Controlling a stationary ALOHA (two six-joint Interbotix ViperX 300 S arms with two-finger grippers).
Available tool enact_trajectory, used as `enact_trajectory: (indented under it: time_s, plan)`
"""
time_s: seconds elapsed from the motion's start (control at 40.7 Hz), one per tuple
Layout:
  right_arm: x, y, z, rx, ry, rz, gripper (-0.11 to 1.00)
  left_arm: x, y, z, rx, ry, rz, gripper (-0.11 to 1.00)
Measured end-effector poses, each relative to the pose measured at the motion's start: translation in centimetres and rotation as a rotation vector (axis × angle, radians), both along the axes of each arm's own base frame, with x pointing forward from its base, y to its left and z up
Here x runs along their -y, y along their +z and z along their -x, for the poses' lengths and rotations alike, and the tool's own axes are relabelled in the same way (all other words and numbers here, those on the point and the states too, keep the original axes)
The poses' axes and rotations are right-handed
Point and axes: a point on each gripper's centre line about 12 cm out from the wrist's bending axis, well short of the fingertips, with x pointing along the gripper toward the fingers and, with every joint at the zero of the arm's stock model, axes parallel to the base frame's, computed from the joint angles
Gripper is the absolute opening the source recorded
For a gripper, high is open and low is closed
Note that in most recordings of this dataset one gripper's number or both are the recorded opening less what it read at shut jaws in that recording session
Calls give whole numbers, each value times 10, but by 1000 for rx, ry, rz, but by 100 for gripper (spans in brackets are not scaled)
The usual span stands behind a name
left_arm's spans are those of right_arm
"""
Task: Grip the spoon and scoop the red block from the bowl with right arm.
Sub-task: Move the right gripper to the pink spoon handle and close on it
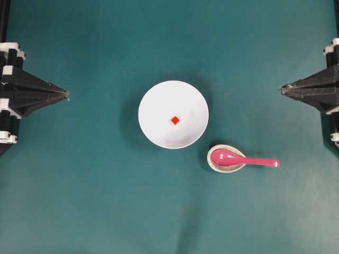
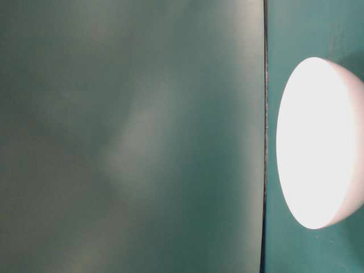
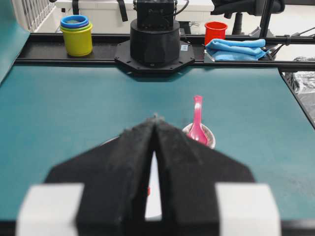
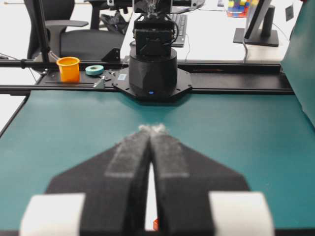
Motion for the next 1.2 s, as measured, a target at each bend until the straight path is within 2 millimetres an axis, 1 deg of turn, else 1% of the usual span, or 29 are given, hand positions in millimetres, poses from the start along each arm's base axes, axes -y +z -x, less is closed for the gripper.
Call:
enact_trajectory:
  time_s: [0.147, 0.442, 0.491, 0.516, 0.565, 0.59, 0.639, 0.663, 0.712, 0.86, 0.983, 1.032, 1.204]
  plan:
    - [-1, -3, -2, -21, 6, -52, 0, 0, -6, -1, -83, -2, 3, 0]
    - [-2, -7, -4, -41, 15, -165, 1, 0, -4, -1, -98, -1, 3, 0]
    - [-2, -9, -7, -55, 16, -189, 3, 0, -4, -1, -97, -1, 3, 0]
    - [-2, -10, -7, -60, 16, -200, 7, 0, -4, -1, -97, -1, 4, 0]
    - [-3, -14, -10, -77, 18, -226, 21, 0, -4, -1, -97, -1, 3, 0]
    - [-2, -16, -11, -86, 17, -241, 30, 0, -4, -1, -100, -2, 3, 0]
    - [-2, -21, -14, -105, 12, -286, 44, 0, -3, -1, -97, -1, 4, 0]
    - [-2, -25, -16, -120, 9, -307, 51, 0, -4, -1, -98, -2, 3, 0]
    - [-3, -32, -19, -146, 5, -338, 59, 0, -3, -1, -97, -1, 3, 0]
    - [-14, -61, -31, -216, 25, -396, 54, 0, -4, -1, -98, -2, 1, 0]
    - [-25, -90, -39, -257, 28, -446, 54, 0, -4, -1, -103, -1, 4, 0]
    - [-31, -103, -40, -273, 26, -461, 54, 0, -4, 0, -104, -1, 6, 0]
    - [-50, -136, -40, -286, 2, -515, 54, 0, -5, 1, -120, -1, 46, 0]
